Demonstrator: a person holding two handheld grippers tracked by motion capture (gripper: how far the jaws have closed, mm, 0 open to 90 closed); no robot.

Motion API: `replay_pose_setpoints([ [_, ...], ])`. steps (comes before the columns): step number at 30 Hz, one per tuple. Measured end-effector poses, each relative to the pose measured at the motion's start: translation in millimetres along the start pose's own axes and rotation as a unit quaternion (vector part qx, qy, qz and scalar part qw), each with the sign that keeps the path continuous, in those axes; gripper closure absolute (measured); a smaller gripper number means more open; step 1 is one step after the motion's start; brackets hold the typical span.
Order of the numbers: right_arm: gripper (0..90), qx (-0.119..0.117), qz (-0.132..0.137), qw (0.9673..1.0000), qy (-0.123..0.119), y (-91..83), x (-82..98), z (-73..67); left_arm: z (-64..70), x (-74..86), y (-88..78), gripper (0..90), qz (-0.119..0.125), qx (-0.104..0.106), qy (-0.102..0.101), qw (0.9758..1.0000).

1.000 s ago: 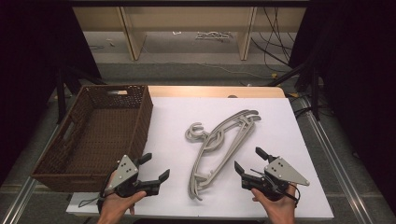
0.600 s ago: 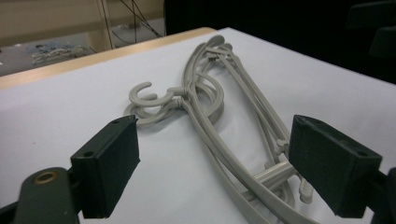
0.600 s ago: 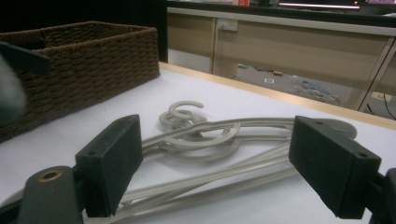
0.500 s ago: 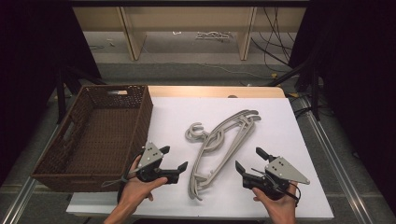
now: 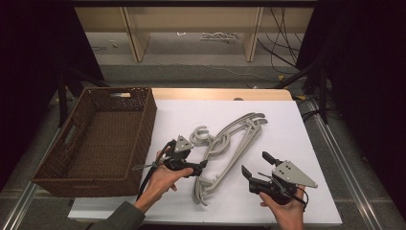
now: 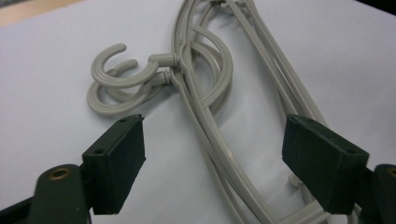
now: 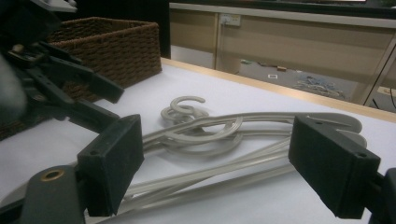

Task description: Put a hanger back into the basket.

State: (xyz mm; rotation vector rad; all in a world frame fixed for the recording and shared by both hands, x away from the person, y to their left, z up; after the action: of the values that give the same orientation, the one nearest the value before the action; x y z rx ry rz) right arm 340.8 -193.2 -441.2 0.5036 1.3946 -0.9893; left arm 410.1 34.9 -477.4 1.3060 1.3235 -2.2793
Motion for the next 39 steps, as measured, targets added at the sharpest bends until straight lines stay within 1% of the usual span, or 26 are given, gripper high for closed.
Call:
replay_pose_setpoints([
  [1,18.9,0.0,0.0,1.0,0.0,0.0,0.0,0.0,-0.3,-0.8,3.2,21.0,-0.006,0.001,-0.001,1.0],
  [2,19.4,0.0,-0.004,1.0,-0.003,-0.9,0.2,0.7,-2.2,-2.1,8.1,21.8,-0.018,-0.007,0.001,0.9998],
  [4,19.5,0.001,-0.006,1.0,-0.003,-0.9,0.5,0.8,-2.1,-2.8,11.2,22.3,-0.02,-0.008,-0.002,0.9998],
  [5,19.7,0.0,-0.007,1.0,-0.003,-0.5,1.0,0.9,-3.3,-3.4,15.4,23.9,-0.034,-0.007,0.002,0.9994],
  [10,20.2,-0.003,-0.002,1.0,0.001,1.1,1.5,1.1,-2.9,-3.1,25.7,28.0,-0.049,-0.004,-0.005,0.9988],
  [11,20.3,-0.002,-0.013,0.9999,-0.004,-0.3,2.6,2.1,-2.8,-2.3,27.4,28.0,-0.056,-0.004,-0.003,0.9984],
  [12,20.3,-0.004,-0.015,0.9999,-0.002,-0.1,3.0,1.8,-2.5,-1.5,29.5,28.7,-0.061,-0.006,-0.003,0.9981],
  [13,20.3,-0.005,-0.009,0.9999,0.0,1.2,2.9,1.4,-2.7,-1.1,31.7,30.2,-0.063,-0.009,0.001,0.998],
  [14,20.3,-0.004,-0.014,0.9999,-0.003,0.6,3.2,1.6,-2.5,-0.9,34.4,31.9,-0.062,-0.011,0.003,0.998],
  [15,20.3,-0.002,-0.012,0.9999,-0.006,1.1,3.1,1.5,-3.6,-1.2,38.5,35.2,-0.075,-0.015,0.012,0.997],
  [18,21.0,-0.007,-0.018,0.9998,-0.009,1.2,3.8,0.5,-3.6,-1.6,43.6,40.3,-0.077,-0.019,0.015,0.9967],
  [19,21.3,-0.009,-0.01,0.9999,-0.004,3.0,3.4,-0.7,-4.7,-0.8,47.1,42.1,-0.094,-0.021,0.022,0.9951],
  [22,21.3,-0.006,-0.013,0.9999,-0.009,2.7,3.6,-0.2,-4.1,-0.3,51.9,47.7,-0.096,-0.022,0.015,0.995],
  [23,21.4,-0.003,-0.014,0.9999,-0.009,3.1,3.9,-0.1,-4.9,0.9,53.3,47.7,-0.11,-0.018,0.021,0.9935],
  [25,21.6,-0.005,-0.02,0.9998,-0.009,3.5,5.0,-0.1,-4.3,1.4,58.9,50.5,-0.11,-0.018,0.009,0.9937],
  [26,21.8,-0.009,-0.012,0.9999,-0.005,5.1,4.8,-0.6,-4.3,1.1,60.9,53.3,-0.11,-0.013,0.004,0.9938],
  [27,22.4,-0.006,-0.019,0.9998,-0.008,4.0,5.3,0.2,-5.7,0.4,63.2,57.5,-0.115,-0.012,-0.005,0.9932],
  [28,22.4,-0.006,-0.019,0.9998,-0.008,4.0,5.3,0.2,-5.7,0.4,63.2,59.4,-0.115,-0.012,-0.005,0.9932],
  [29,22.5,-0.006,-0.018,0.9998,-0.008,3.8,5.2,0.2,-7.2,-0.4,63.0,60.6,-0.128,-0.007,-0.014,0.9917],
  [31,23.0,-0.007,-0.019,0.9998,-0.006,3.8,5.4,0.3,-9.2,-1.8,64.3,67.2,-0.115,-0.014,-0.013,0.9932],
  [32,23.5,-0.009,-0.023,0.9997,-0.007,3.4,5.8,0.1,-10.6,-1.9,62.9,69.4,-0.128,-0.006,-0.015,0.9917],
  [34,24.0,-0.01,-0.021,0.9997,-0.008,3.2,5.5,0.2,-11.5,-2.1,62.0,70.8,-0.13,0.004,-0.036,0.9908],
  [35,24.0,-0.009,-0.021,0.9997,-0.007,3.0,5.3,0.4,-11.4,-2.8,61.9,71.6,-0.126,0.005,-0.047,0.9909],
  [36,24.0,-0.009,-0.021,0.9997,-0.007,3.0,5.3,0.4,-11.4,-2.8,61.9,72.8,-0.126,0.005,-0.047,0.9909],
  [37,24.0,-0.01,-0.022,0.9997,-0.008,3.4,5.7,0.2,-11.0,-4.1,60.9,73.9,-0.12,0.008,-0.065,0.9906],
  [39,24.0,-0.01,-0.023,0.9996,-0.008,3.4,5.9,0.2,-10.7,-4.6,60.6,74.4,-0.116,0.01,-0.067,0.9909],
])
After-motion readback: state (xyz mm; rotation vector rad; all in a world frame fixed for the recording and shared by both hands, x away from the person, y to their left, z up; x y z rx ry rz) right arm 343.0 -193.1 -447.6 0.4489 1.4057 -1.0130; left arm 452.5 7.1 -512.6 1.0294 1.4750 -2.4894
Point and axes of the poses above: each handheld gripper's, and its own axes: y roughly forward along the jaws, x roughly out of its underside, z roughly to its right, the point moved 6 cm from there along y, roughly forward along the jaws, and after that the axes turned 10 degrees about -y, right-handed, at the moved point
